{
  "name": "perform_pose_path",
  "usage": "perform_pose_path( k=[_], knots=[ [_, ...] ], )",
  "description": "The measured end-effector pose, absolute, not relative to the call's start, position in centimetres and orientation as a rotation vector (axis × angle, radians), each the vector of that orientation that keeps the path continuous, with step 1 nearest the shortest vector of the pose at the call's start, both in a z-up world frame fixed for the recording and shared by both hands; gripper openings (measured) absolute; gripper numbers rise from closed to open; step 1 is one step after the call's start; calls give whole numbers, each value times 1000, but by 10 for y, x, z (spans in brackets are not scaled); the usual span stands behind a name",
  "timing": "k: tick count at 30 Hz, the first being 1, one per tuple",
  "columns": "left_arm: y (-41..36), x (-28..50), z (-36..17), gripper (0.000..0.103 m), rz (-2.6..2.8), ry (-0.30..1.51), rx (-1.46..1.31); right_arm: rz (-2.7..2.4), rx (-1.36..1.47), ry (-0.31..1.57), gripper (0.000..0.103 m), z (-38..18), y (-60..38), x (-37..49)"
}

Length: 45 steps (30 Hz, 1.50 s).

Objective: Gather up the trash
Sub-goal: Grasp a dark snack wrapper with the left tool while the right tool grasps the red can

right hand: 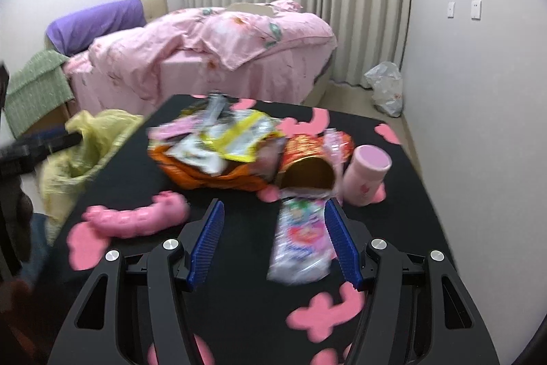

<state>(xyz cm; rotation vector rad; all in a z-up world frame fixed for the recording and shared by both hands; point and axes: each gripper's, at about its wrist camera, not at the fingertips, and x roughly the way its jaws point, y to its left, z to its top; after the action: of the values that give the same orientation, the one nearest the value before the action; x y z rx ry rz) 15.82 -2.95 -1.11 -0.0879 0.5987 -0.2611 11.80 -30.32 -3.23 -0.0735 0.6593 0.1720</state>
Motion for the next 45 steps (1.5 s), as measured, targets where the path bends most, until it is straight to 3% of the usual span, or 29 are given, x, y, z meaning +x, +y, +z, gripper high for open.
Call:
perform_pose_path(
  k=[5,13,14,16,20,29,35,39,45],
  knots=[
    [-65,232,-5,94,-386,696,-38,148,-59,695,58,-45,-324,154],
    [-120,334,-21,73,-414,795,-42,95,17,726,58,-69,-355,168],
    [-121,341,-26,68,-408,815,-47,89,22,727,58,-71,-357,168],
    [-125,353,-40,45,-419,876,-59,79,32,727,58,-74,-362,168],
    [-124,336,-38,32,-451,865,-77,93,52,704,58,-70,-368,164],
    [-96,248,8,31,-444,717,-103,184,39,691,58,-64,-340,207],
    [-73,218,-2,31,-389,741,-117,178,-62,757,58,-86,-320,247],
    [-61,205,-12,31,-363,756,-140,237,-9,772,44,-75,-322,238],
    [-40,190,-10,31,-354,721,-211,287,9,672,43,-22,-316,209]
  ],
)
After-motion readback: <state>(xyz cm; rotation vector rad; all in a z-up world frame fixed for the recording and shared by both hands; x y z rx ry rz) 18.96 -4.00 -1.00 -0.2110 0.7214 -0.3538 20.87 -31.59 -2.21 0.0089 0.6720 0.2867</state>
